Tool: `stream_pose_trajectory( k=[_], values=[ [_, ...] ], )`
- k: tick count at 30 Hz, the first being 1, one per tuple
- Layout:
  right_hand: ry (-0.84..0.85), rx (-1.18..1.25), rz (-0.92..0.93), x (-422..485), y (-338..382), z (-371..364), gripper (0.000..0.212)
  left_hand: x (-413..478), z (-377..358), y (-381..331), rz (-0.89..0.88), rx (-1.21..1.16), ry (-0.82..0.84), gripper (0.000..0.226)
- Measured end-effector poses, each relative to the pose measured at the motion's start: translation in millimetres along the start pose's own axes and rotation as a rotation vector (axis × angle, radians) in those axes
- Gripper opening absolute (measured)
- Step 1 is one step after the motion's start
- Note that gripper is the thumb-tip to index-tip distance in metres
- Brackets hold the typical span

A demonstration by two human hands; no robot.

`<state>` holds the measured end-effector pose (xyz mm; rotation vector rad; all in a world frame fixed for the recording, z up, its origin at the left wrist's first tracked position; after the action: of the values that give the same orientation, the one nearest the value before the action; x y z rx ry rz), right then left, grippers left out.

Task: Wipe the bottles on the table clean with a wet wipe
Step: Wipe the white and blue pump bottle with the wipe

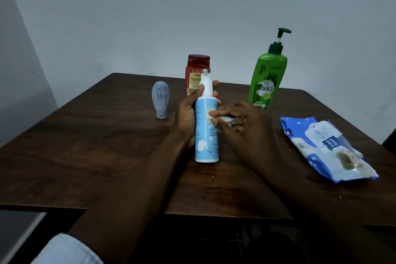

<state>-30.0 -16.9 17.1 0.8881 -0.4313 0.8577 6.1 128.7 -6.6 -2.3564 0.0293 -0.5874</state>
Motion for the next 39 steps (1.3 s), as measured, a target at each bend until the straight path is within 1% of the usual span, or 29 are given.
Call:
stream_pose_trajectory(
  k=[3, 7, 12, 16, 21, 23, 26, 28, 30, 31, 34, 35, 37, 39],
  values=[
    [0.036, -0.047, 0.030, -15, 3, -2, 0.016, 1, 1, 0, -0.021, 0.050, -0.034, 0.039],
    [0.076, -0.085, 0.060, -38, 9, -6, 0.016, 0, 1, 0, -0.026, 0.055, -0.041, 0.040],
    [0.152, -0.073, 0.089, -69, 8, -15, 0.017, -1, 2, 1, -0.022, 0.080, -0.049, 0.043],
    [0.154, -0.045, 0.085, -72, 7, -16, 0.019, -3, 1, 1, -0.009, 0.131, -0.075, 0.046],
    [0.110, -0.022, 0.052, -60, 11, -12, 0.017, -3, -1, 1, -0.022, 0.117, -0.130, 0.040],
    [0.062, -0.040, 0.048, -50, 9, -8, 0.018, -2, -2, 2, -0.006, 0.109, -0.141, 0.039],
    [-0.019, -0.054, 0.028, -28, 5, 0, 0.016, -2, -1, 3, -0.003, 0.085, -0.131, 0.043],
    [-0.068, -0.109, 0.030, -13, 5, 3, 0.016, -1, -2, 4, 0.015, 0.009, -0.095, 0.040],
    [-0.110, -0.103, 0.018, 1, 2, 7, 0.015, -1, -4, 5, 0.034, -0.084, -0.075, 0.039],
    [-0.114, -0.081, 0.006, 8, 1, 9, 0.016, -1, -3, 5, 0.028, -0.103, -0.071, 0.042],
    [-0.117, -0.052, -0.007, 21, -3, 9, 0.017, 0, 5, 7, 0.028, -0.063, -0.076, 0.063],
    [-0.117, -0.044, -0.006, 21, -3, 9, 0.017, 1, 9, 8, 0.030, -0.062, -0.071, 0.065],
    [-0.116, -0.025, 0.003, 19, -3, 7, 0.017, 2, 9, 10, 0.033, -0.093, -0.071, 0.063],
    [-0.114, -0.039, 0.021, 16, -3, 7, 0.017, 3, 6, 10, 0.041, -0.147, -0.039, 0.053]
  ],
)
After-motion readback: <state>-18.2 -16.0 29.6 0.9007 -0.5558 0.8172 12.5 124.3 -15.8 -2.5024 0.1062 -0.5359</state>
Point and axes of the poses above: each hand's wrist, its own x-axis towards the middle knuckle, its own z-axis out of the back of the hand, y = z × x, the point moved 2 cm from there along x, towards the middle knuckle, and after that the axes turned 10 degrees about y, right-handed, at the moved point
